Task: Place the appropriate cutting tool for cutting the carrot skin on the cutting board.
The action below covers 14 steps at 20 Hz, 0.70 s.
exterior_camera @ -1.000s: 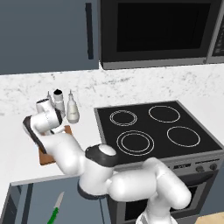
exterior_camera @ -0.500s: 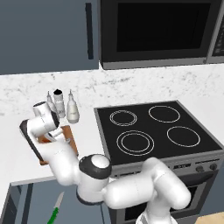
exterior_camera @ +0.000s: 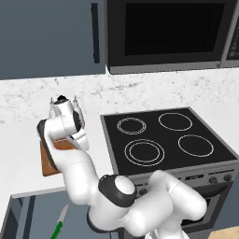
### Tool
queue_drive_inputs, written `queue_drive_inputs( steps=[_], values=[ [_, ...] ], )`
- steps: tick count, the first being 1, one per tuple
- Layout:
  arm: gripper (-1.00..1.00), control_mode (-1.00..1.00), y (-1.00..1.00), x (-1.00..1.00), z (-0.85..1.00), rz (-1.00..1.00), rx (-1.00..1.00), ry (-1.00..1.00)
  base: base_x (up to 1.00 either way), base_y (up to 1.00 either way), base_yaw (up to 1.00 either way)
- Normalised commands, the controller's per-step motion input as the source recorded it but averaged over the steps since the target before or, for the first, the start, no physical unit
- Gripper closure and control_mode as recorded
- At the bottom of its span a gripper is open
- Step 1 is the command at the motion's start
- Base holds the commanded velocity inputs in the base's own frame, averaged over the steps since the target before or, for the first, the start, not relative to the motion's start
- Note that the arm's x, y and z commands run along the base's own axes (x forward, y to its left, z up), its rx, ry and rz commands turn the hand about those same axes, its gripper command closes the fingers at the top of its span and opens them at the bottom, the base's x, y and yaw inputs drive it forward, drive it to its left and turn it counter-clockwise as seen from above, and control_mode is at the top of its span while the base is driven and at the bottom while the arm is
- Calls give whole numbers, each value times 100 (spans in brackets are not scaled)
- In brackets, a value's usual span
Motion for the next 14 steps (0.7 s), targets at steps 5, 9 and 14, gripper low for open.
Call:
queue_drive_inputs(
  steps=[5, 9, 14],
  values=[
    [-100, -100, -100, -1, 31, 0, 14, -10, 0, 0, 0],
    [-100, -100, -100, -9, 15, 0, 21, -9, 0, 0, 0],
    [-100, -100, -100, -18, 11, 0, 22, -10, 0, 0, 0]
  ],
)
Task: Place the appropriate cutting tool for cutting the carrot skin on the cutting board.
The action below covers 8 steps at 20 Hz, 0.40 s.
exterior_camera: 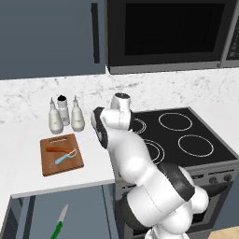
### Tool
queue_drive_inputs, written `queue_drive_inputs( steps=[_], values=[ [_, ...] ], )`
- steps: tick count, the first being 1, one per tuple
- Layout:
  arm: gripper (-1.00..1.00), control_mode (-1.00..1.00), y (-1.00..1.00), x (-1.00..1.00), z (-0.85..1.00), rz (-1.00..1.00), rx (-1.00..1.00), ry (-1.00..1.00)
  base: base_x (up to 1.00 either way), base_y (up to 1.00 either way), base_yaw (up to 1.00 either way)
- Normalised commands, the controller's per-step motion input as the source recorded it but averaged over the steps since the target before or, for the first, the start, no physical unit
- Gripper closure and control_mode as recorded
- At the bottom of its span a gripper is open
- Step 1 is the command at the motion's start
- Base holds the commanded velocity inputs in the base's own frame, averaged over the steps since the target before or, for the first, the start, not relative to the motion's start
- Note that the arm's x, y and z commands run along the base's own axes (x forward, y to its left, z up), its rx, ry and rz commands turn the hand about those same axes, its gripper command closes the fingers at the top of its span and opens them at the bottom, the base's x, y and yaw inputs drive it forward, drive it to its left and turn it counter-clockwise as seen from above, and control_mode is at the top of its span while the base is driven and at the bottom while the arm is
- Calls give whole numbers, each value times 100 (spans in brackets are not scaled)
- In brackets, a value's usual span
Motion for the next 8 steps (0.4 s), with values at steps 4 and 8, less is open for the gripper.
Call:
queue_drive_inputs(
  steps=[4, 8],
  values=[
    [-100, -100, -100, -39, 24, 0, 20, -12, 0, 0, 0],
    [-100, -100, -100, -54, 53, 0, 15, -11, 0, 0, 0]
  ],
)
